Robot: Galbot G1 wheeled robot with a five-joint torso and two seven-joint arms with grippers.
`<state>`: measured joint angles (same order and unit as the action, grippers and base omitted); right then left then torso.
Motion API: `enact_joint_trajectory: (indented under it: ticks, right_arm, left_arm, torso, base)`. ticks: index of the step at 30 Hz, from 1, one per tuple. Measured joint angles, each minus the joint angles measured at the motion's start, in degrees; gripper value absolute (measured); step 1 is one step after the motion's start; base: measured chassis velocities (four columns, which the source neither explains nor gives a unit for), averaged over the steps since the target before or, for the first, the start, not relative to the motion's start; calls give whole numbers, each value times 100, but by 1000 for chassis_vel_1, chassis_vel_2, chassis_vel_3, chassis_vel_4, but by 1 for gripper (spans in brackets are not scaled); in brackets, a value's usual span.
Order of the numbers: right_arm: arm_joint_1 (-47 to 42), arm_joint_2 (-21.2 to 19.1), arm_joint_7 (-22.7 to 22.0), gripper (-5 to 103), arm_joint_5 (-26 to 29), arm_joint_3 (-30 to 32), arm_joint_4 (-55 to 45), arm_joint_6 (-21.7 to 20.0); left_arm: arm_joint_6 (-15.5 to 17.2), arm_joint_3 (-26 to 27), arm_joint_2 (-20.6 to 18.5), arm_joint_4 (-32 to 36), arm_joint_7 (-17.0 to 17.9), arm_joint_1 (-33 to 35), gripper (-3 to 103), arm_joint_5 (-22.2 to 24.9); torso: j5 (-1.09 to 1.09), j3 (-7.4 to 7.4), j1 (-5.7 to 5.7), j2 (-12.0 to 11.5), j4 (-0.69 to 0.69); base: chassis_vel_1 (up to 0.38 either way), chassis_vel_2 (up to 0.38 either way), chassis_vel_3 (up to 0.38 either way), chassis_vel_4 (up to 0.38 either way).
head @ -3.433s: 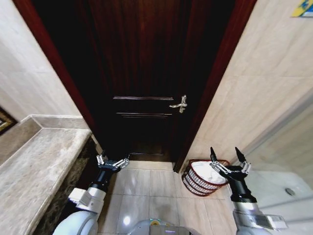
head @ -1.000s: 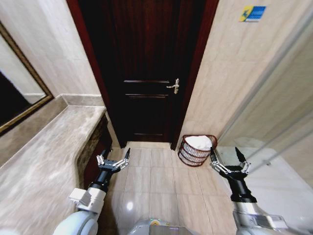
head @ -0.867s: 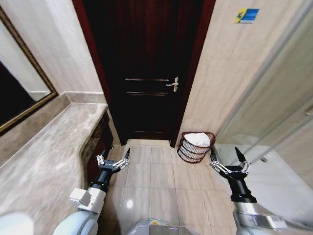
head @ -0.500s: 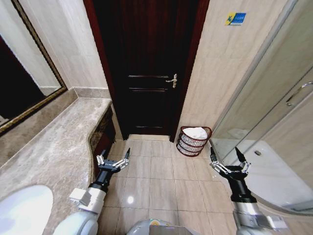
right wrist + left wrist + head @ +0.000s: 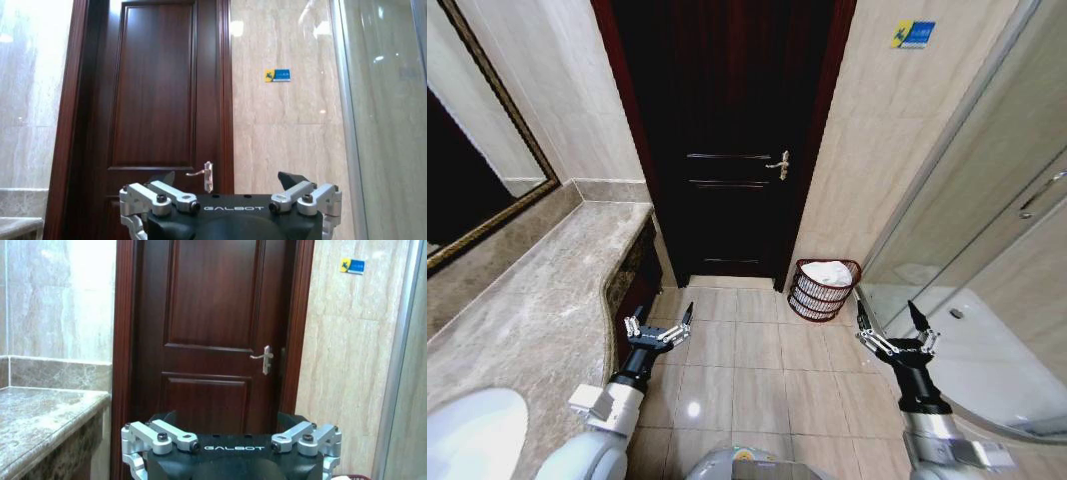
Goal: Discard the used towel into the hamper.
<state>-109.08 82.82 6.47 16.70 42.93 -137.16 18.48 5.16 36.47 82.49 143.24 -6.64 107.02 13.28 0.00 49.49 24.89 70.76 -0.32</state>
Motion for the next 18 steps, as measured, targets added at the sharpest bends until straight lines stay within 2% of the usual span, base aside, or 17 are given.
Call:
enact_joint_trajectory:
  ticks: [18]
  right_arm:
    - [0,0,0,100,0,0,0,0]
  left_arm:
    - [0,0,0,0,0,0,99,0]
  torso:
    - [0,1,2,0,0]
  base:
    - [0,0,0,0]
